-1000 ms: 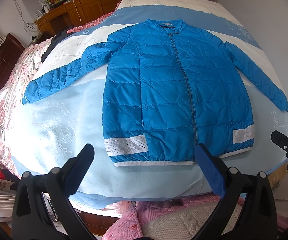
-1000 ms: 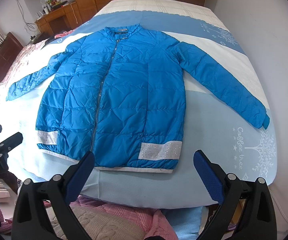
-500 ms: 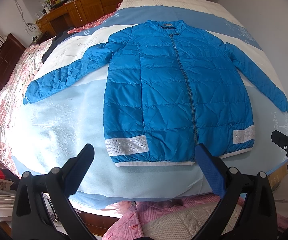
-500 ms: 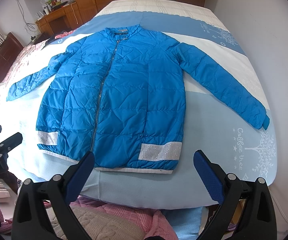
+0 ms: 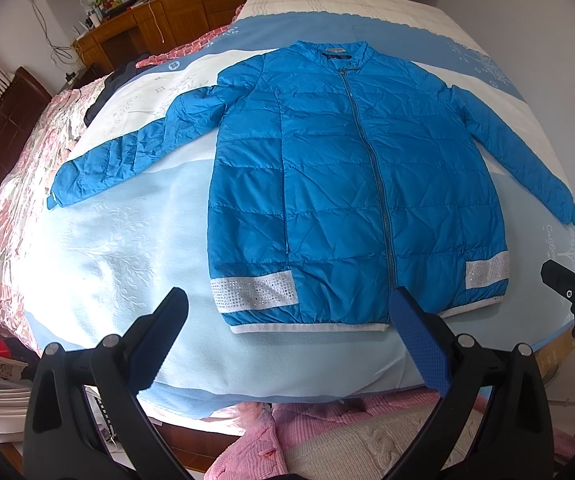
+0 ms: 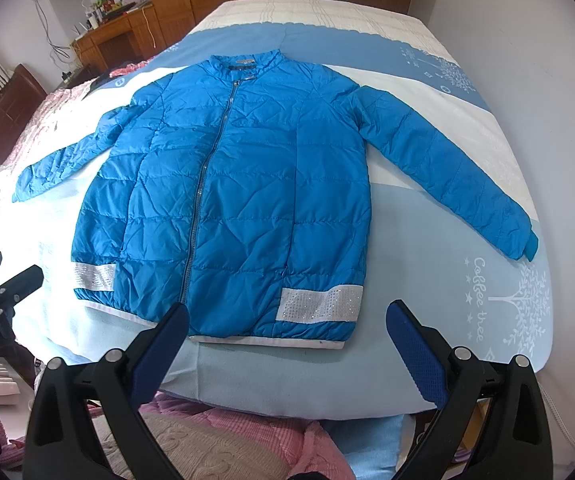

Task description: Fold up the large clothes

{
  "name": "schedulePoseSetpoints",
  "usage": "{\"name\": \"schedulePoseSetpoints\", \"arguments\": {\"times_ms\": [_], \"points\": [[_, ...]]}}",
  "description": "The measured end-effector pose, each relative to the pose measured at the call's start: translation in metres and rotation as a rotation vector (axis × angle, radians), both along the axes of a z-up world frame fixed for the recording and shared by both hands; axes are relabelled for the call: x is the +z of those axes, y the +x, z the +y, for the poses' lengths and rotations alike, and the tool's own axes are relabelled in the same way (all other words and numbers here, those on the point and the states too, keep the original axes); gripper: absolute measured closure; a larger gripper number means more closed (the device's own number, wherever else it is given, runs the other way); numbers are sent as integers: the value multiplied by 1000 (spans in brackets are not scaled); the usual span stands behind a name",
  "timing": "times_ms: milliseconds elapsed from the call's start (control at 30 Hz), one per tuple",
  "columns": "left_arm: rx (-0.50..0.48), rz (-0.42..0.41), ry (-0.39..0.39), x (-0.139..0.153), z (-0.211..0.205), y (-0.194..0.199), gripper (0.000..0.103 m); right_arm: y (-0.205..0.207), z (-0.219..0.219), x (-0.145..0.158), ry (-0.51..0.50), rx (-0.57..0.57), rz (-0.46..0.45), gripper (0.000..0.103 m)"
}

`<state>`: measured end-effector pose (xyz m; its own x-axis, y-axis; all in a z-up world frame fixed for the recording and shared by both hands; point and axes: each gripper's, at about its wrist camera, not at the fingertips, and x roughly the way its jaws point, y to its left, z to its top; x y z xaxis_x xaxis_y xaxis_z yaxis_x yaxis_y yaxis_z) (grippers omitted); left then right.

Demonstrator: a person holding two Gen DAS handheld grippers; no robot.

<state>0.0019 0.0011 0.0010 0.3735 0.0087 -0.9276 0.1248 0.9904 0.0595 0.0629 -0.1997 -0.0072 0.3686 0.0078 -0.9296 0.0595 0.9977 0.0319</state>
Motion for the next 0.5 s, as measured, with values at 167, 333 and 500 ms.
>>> {"name": "schedulePoseSetpoints", "arguments": {"times_ms": [167,333,500], "points": [[1,1,1,0,0,0,3,1,0,-1,0,0,0,4],[0,-1,1,1,3,0,3,1,0,-1,-1,-1,0,4],[1,-1,1,1,3,0,3,2,0,-1,-1,-1,0,4]]}}
